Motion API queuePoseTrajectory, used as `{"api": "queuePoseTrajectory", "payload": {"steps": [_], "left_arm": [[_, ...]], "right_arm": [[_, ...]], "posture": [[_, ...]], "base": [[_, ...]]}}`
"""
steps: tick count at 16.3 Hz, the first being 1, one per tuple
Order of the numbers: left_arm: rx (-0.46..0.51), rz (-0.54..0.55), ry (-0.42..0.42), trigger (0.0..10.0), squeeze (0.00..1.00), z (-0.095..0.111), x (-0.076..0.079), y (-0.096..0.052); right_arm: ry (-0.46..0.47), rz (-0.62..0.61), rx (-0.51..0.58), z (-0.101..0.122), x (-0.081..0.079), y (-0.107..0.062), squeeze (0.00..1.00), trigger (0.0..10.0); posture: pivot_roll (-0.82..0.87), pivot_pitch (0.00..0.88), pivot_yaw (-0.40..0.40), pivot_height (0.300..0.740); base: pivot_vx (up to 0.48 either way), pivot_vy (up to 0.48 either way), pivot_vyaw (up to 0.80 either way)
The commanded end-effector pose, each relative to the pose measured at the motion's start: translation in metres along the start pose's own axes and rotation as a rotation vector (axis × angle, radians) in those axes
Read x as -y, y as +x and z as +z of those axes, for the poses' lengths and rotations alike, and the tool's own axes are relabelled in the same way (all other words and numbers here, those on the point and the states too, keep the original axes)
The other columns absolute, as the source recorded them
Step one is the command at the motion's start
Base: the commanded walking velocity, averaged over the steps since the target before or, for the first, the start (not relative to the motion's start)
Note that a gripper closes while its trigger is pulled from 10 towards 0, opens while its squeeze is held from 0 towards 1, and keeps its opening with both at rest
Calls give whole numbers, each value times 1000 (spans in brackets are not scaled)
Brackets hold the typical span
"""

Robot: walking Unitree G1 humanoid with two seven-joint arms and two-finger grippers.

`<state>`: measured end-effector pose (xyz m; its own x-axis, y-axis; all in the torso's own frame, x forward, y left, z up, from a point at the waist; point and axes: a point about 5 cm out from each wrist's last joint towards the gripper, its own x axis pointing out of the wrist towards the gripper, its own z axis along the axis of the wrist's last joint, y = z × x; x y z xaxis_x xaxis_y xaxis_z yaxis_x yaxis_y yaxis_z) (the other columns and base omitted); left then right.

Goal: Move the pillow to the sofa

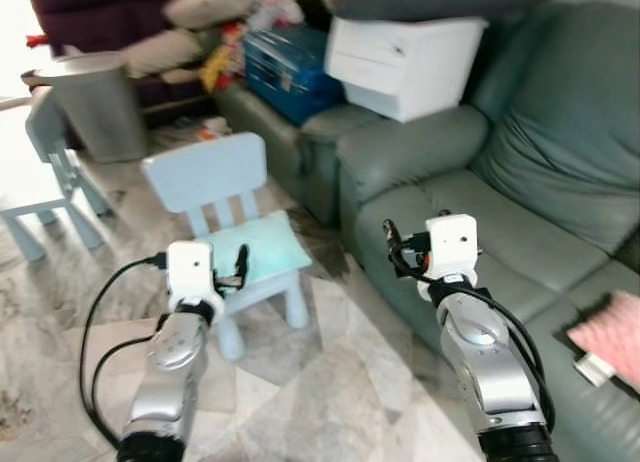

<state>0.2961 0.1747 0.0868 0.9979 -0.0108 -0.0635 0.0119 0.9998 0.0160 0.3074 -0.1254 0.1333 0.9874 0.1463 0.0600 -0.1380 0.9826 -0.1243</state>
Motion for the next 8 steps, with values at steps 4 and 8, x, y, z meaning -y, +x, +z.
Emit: {"api": "queuePoseTrajectory", "payload": {"steps": [4, 8], "left_arm": [[23, -10, 4, 10000, 0, 6, 4, 4], [24, -13, 6, 10000, 0, 7, 5, 4]], "right_arm": [[2, -5, 7, 2, 1, 0, 0, 10000], [11, -4, 8, 2, 0, 1, 0, 10000]], "posture": [[-102, 0, 41, 740], [-102, 0, 43, 740]], "base": [[0, 0, 105], [0, 0, 317]]}}
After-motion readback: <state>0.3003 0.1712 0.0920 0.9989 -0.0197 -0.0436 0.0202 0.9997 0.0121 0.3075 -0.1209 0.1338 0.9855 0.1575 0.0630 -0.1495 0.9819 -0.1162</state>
